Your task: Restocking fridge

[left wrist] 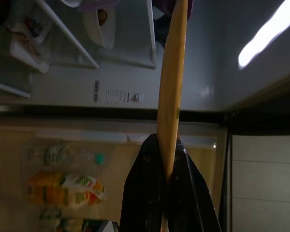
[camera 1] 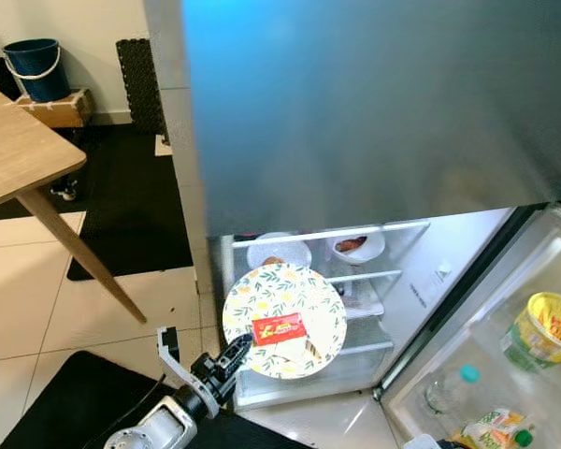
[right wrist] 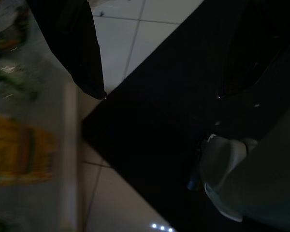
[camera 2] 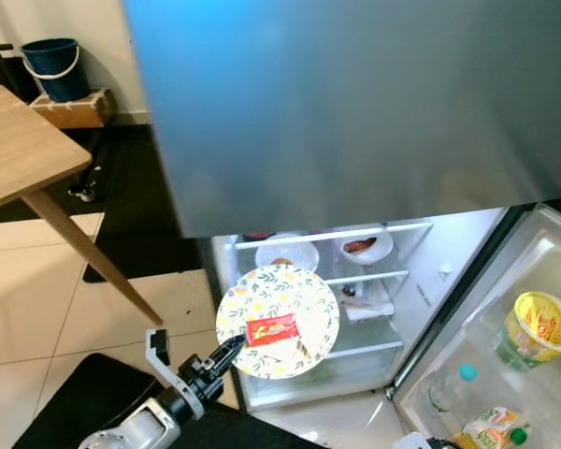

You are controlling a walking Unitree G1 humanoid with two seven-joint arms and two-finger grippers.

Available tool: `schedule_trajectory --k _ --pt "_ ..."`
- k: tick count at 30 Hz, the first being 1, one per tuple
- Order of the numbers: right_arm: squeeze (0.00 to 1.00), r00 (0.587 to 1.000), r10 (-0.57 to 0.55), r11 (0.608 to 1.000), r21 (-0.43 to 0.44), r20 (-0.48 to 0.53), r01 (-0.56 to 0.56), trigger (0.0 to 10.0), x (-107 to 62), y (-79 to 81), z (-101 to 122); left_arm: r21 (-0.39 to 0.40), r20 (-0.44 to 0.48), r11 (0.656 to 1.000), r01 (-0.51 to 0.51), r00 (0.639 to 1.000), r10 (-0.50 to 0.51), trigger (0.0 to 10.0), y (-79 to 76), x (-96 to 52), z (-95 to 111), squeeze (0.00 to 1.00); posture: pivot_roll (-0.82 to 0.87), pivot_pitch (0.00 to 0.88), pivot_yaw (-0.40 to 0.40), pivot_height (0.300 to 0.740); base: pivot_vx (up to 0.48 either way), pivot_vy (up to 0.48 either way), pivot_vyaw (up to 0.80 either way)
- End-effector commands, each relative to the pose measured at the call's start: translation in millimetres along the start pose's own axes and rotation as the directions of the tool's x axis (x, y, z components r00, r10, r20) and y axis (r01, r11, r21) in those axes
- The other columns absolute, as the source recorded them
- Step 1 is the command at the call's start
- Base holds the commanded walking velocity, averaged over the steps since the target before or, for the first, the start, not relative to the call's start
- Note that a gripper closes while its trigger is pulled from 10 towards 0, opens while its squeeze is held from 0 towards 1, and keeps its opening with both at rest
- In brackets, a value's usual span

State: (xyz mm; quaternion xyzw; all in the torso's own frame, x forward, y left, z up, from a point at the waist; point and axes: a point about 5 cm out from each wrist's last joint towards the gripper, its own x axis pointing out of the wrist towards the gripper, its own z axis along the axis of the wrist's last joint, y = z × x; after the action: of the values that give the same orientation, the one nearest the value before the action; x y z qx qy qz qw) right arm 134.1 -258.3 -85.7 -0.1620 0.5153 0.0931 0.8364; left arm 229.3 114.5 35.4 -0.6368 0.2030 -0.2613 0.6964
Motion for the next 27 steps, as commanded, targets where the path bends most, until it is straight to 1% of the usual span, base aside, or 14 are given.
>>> schedule_trajectory --k 1,6,10,22,27 --pt "0.0 1.0 0.0 1.0 0.002 -0.011 0.0 10.0 -0.6 0.1 -3.3 -0.018 -0.013 0.999 0.032 0.999 -0.033 10.0 -3.0 7.3 -9.1 0.0 -0.06 0.098 0.001 0.74 0.262 -0.398 0.0" --pt "0.0 1.0 0.001 1.0 0.003 -0.011 -0.001 10.0 -0.6 0.4 -3.4 -0.03 0.004 0.999 0.037 0.999 -0.037 10.0 -3.5 7.5 -8.3 0.0 -0.06 0.1 0.0 0.74 0.275 -0.39 0.0" --pt "0.0 1.0 0.005 1.0 0.005 -0.004 -0.005 10.0 -0.1 1.3 -1.8 -0.036 0.013 0.999 -0.001 1.0 0.001 10.0 0.4 7.6 -4.3 0.0 -0.06 0.102 0.002 0.74 0.0 0.0 0.0" --pt "0.0 1.0 0.014 1.0 0.002 0.0 -0.014 10.0 0.2 2.5 -1.0 -0.033 0.011 0.999 -0.012 1.0 0.012 10.0 2.0 6.1 -4.3 0.0 -0.06 0.102 0.004 0.74 0.0 0.0 0.0" --pt "0.0 0.998 0.033 0.999 -0.006 0.044 -0.033 10.0 1.5 3.5 8.4 -0.036 0.008 0.999 -0.018 1.0 0.018 10.0 3.0 6.4 -4.9 0.0 -0.06 0.103 0.006 0.74 0.0 0.0 0.0"
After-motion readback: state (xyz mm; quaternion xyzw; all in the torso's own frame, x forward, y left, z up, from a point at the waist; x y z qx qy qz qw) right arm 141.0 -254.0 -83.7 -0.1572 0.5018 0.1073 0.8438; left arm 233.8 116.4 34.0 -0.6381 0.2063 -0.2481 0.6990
